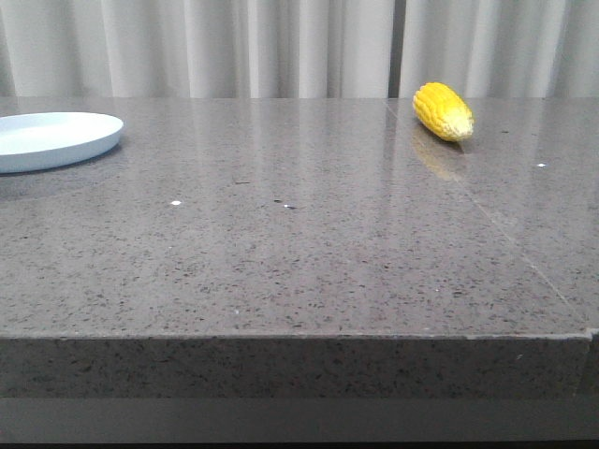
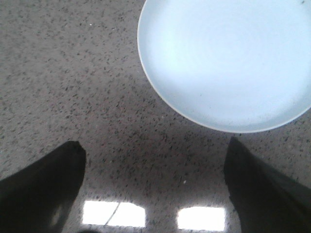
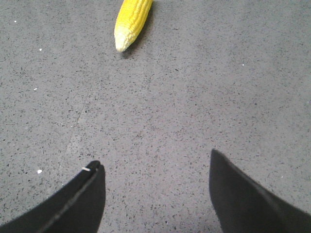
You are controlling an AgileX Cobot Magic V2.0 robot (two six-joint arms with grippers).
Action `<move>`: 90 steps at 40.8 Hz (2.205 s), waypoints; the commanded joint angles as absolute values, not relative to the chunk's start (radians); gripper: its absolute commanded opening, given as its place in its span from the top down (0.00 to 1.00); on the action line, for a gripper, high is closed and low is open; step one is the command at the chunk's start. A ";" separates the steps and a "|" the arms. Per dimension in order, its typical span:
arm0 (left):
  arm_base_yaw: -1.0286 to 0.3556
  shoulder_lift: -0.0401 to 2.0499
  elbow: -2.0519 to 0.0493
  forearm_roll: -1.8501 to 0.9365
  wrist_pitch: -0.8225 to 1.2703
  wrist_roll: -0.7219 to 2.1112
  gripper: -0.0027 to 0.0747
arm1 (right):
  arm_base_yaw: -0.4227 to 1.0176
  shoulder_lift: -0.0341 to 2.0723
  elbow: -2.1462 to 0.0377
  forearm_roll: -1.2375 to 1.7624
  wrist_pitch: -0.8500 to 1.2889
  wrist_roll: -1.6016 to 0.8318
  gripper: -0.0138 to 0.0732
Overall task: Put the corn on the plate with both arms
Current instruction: 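Grasp the rim of the pale blue plate with the left gripper, then lift and carry the plate with the left gripper toward the table center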
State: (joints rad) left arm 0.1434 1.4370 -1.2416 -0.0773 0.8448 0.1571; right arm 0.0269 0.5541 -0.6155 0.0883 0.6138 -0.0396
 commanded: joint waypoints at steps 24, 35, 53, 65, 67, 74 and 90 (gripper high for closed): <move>0.192 1.740 -1.496 -0.236 0.733 0.233 0.24 | 0.020 0.566 -0.650 0.080 0.544 -0.051 0.28; 0.192 1.786 -1.496 -0.236 0.705 0.233 0.24 | 0.020 0.566 -0.650 0.080 0.544 -0.051 0.28; 0.192 1.817 -1.496 -0.236 0.694 0.234 0.41 | 0.020 0.566 -0.650 0.080 0.544 -0.051 0.28; 0.192 1.817 -1.496 -0.236 0.694 0.234 0.96 | 0.020 0.566 -0.650 0.080 0.544 -0.051 0.28; 0.192 1.817 -1.496 -0.236 0.694 0.234 0.99 | 0.020 0.566 -0.650 0.080 0.544 -0.051 0.28; 0.192 1.785 -1.496 -0.262 0.694 0.234 0.99 | 0.020 0.566 -0.650 0.080 0.544 -0.051 0.28; 0.052 1.630 -1.496 -0.353 0.710 0.236 0.99 | 0.020 0.566 -0.650 0.080 0.544 -0.051 0.28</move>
